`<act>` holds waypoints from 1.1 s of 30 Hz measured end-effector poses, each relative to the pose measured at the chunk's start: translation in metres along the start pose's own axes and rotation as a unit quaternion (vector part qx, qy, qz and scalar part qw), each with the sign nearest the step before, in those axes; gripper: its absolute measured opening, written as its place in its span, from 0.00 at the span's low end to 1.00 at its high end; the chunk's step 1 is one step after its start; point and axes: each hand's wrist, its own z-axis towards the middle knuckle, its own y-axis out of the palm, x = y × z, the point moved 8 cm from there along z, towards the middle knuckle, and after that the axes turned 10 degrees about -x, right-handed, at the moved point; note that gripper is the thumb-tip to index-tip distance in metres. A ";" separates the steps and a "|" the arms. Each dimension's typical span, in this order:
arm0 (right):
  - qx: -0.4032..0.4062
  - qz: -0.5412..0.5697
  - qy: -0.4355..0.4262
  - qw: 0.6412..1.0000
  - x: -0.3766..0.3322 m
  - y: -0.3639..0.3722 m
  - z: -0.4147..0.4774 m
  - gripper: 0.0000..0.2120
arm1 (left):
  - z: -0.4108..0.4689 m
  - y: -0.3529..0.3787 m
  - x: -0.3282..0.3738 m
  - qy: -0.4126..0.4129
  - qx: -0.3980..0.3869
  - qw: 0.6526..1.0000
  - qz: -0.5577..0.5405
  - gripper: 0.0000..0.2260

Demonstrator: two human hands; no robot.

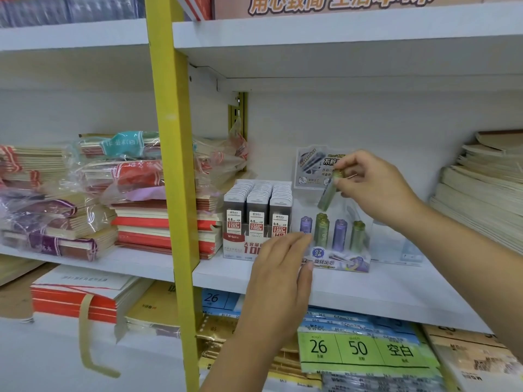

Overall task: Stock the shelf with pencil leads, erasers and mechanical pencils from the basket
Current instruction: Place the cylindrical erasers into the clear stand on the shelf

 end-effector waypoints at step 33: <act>-0.188 -0.026 0.054 0.980 0.024 0.035 0.021 0.08 | -0.002 0.009 -0.007 -0.021 -0.016 0.999 0.029 0.23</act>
